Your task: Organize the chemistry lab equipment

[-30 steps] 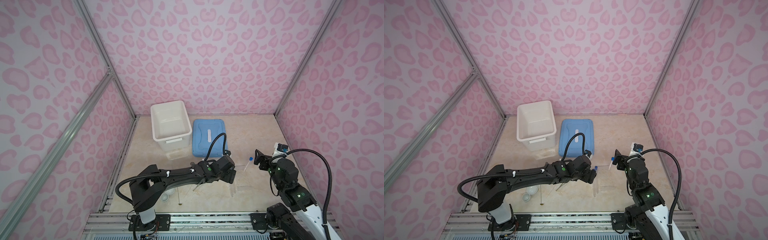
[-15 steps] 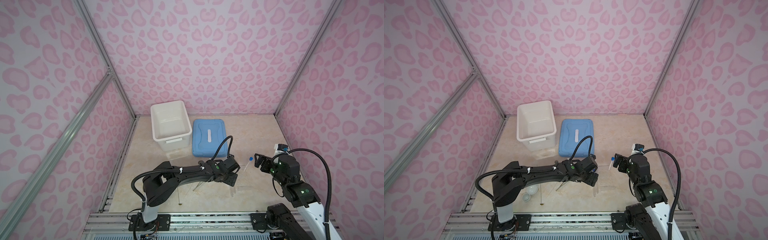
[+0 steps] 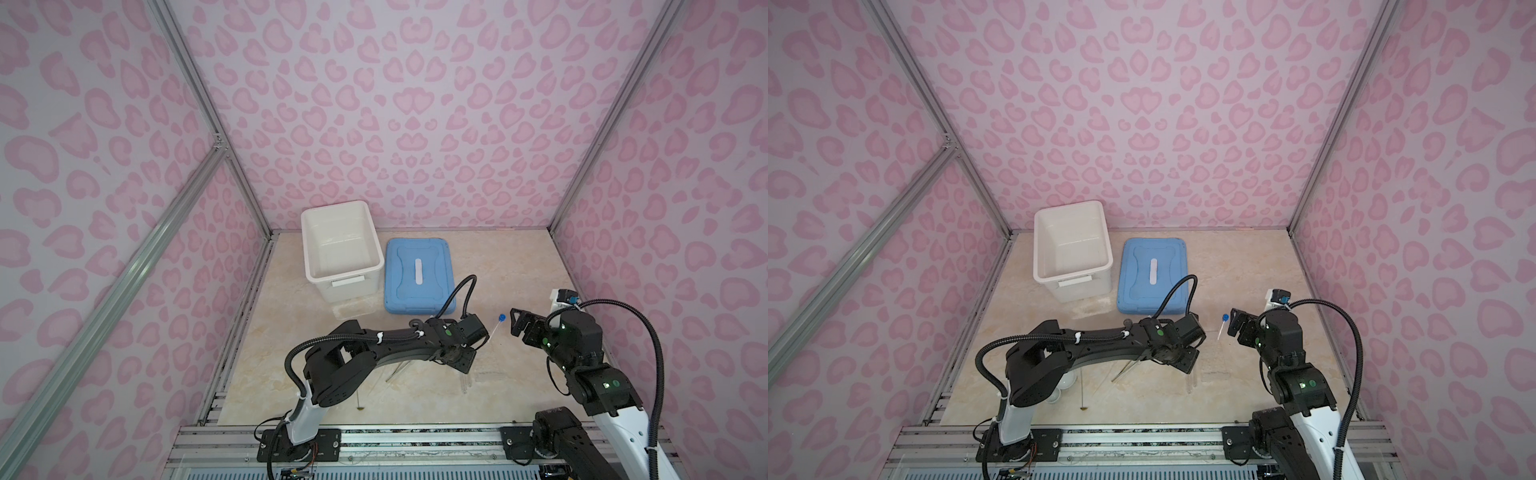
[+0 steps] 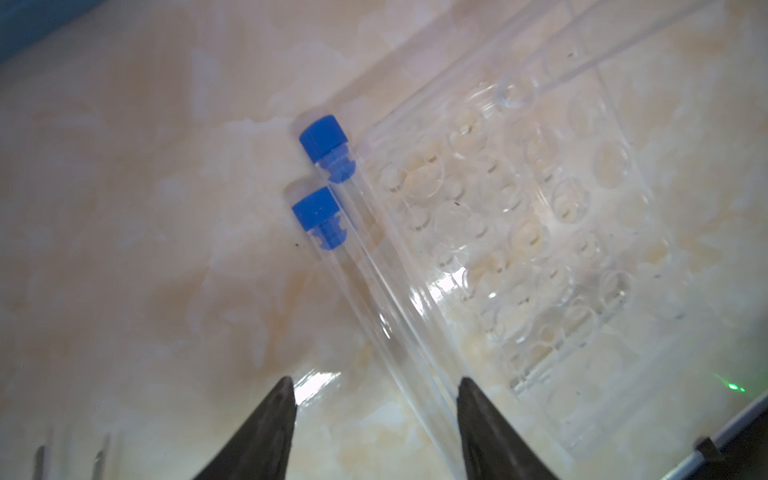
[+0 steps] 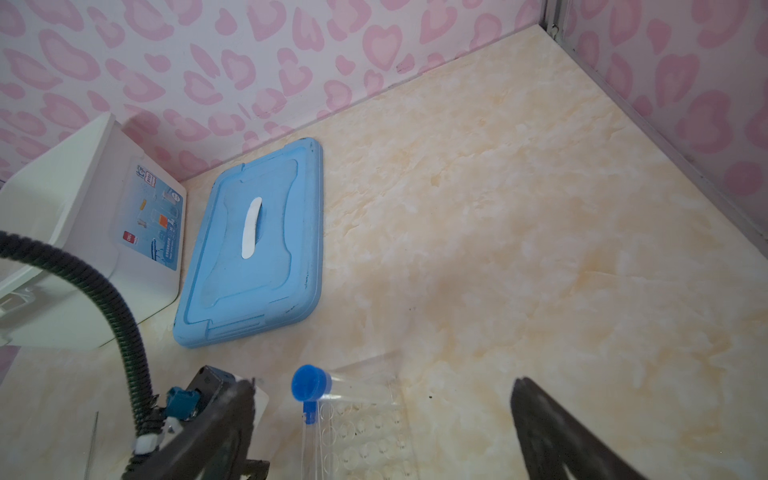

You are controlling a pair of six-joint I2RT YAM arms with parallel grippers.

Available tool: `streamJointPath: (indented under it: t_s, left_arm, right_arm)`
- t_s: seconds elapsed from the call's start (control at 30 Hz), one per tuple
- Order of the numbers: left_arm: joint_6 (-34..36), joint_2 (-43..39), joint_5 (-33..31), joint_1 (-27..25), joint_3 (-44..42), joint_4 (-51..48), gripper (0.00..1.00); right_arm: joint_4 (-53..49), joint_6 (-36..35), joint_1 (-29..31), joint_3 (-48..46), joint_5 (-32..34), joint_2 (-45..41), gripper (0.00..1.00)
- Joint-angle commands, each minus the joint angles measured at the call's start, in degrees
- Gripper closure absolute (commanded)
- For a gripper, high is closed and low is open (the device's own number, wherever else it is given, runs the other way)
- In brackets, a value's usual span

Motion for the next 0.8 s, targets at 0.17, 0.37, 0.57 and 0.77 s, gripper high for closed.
streamJointPath:
  t_s: [0.17, 0.37, 0.57, 0.77]
  left_arm:
    - [0.77, 3.84, -1.5, 0.02, 3.91, -5.2, 0.48]
    - [0.52, 4.76, -2.73, 0.02, 5.03, -6.95, 0.55]
    - [-0.23, 3.79, -5.57, 0.02, 3.84, -10.4, 0.61]
    - [-0.31, 0.49, -0.87, -0.05, -0.69, -9.79, 0.6]
  right_arm:
    - [0.52, 0.27, -0.2, -0.9, -0.43, -0.51, 0.04]
    - [0.57, 0.3, -0.27, -1.29, -0.27, -1.07, 0.04]
    - [0.26, 0.32, -0.27, -1.11, -0.33, -1.4, 0.04]
    - [0.79, 0.67, -0.29, -1.43, -0.85, -1.59, 0.04]
